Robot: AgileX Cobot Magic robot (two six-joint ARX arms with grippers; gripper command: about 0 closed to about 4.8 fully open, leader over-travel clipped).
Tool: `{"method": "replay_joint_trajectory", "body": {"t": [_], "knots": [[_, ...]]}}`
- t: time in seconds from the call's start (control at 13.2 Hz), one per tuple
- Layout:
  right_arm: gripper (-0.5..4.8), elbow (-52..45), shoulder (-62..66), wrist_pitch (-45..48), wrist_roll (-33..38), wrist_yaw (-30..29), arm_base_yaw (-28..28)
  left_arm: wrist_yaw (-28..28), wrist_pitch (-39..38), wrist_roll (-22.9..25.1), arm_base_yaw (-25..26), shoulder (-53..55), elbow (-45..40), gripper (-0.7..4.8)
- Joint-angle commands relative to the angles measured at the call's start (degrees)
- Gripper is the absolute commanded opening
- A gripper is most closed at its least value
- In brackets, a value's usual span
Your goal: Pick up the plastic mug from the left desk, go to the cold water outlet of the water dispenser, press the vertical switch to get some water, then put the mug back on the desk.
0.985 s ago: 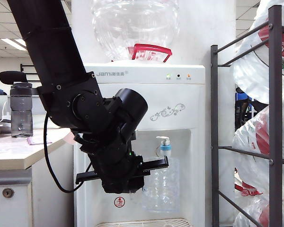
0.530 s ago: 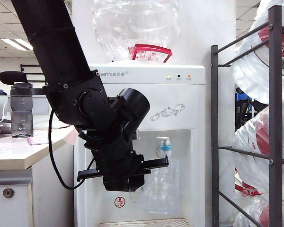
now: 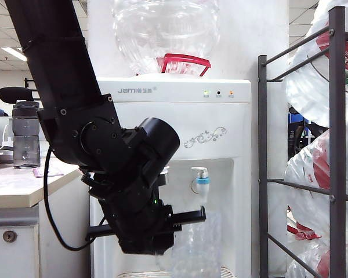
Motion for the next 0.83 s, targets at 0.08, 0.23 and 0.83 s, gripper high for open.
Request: {"method": "replay_joint_trajectory", "body": {"t": [0.08,0.23,0.83], "knots": [[-0.05,0.46,-0.2,1.22,-0.15,-0.13,0.07,-0.68,2.03,-0.24,0.0,-0.57,0.81,-0.06],[-0.05,0.46,-0.2,2.27,-0.15,-0.13,0.07,-1.05,1.4,-0.13,0.13,-0.55,1.29,-0.06],[-0.05,0.46,-0.2,2.25,-0.15,-0.13,0.07,-2.16,0.46,0.94,0.35,1.6,5.77,-0.06]]}}
